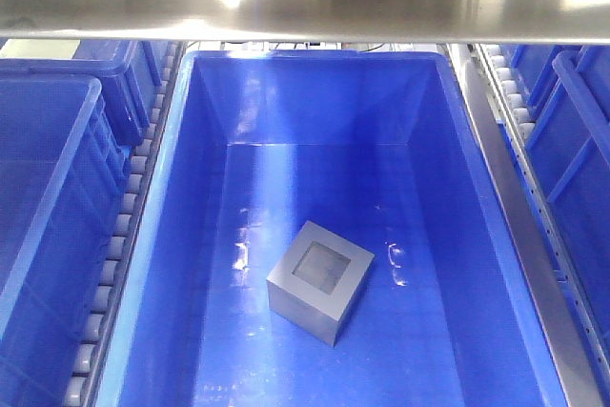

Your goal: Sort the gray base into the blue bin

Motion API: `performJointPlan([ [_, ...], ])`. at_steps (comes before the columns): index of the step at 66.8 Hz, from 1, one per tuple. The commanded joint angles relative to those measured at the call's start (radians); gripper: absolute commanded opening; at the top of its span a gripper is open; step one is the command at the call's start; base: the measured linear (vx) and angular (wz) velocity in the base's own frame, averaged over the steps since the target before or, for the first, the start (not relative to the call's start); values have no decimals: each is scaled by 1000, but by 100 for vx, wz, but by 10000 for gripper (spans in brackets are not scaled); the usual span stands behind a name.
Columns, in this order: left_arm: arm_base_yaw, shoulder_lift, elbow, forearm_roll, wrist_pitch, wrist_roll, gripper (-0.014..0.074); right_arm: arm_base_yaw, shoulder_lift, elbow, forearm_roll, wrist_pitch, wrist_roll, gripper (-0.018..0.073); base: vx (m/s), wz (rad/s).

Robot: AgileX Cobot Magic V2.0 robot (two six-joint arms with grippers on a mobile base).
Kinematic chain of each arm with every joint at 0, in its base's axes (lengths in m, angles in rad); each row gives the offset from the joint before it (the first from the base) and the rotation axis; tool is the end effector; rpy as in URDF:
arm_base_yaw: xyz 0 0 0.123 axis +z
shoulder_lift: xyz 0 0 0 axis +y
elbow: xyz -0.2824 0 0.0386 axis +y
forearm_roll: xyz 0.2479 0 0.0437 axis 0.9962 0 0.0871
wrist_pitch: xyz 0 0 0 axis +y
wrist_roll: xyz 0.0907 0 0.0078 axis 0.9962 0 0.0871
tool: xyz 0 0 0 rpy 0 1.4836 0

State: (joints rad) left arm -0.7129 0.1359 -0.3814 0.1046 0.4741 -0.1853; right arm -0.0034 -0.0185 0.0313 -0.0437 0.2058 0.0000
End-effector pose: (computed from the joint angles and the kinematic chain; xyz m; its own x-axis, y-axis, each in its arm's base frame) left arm 0.0371 -0.0263 0.2894 -0.1613 0.0180 -0.9867 0.6053 0.7915 -0.0846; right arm 0.0556 -0.0010 0.1849 -0.1312 -0.0423 -0.9904 0.0066 0.9990 -0.0436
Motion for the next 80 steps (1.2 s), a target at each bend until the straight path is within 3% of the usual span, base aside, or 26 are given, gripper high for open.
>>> performJointPlan([
  [1,-8,12,-26,-4,-57,-3,-9,-1,-7,6,-9,-79,-12,-5,0,0],
  [32,3,12,16,-3,-85,-3,-8,-1,-7,6,-9,-83,-12,-5,0,0],
  [37,71,-1,41,1,-101,-2,-8,-1,-7,6,-9,-79,-12,-5,0,0],
  [43,196,-16,83,-3,-120,-2,-8,-2,-7,6,-9,-79,-12,-5,0,0],
  [53,432,-59,185,-31,-246,-3,-8,-2,-7,6,-9,-79,-12,-5,0,0],
  [61,560,-108,268,-39,-337,-3,-8,-2,-7,6,-9,-79,-12,-5,0,0],
  [70,641,-165,357,-36,-360,-3,-8,-2,-7,6,-9,-79,-12,-5,0,0],
  [74,658,-166,397,-36,-397,-4,-8,-2,-7,6,-9,-79,-12,-5,0,0],
  [80,667,-166,397,-36,-363,-13,-8,-2,-7,6,-9,-79,-12,-5,0,0],
])
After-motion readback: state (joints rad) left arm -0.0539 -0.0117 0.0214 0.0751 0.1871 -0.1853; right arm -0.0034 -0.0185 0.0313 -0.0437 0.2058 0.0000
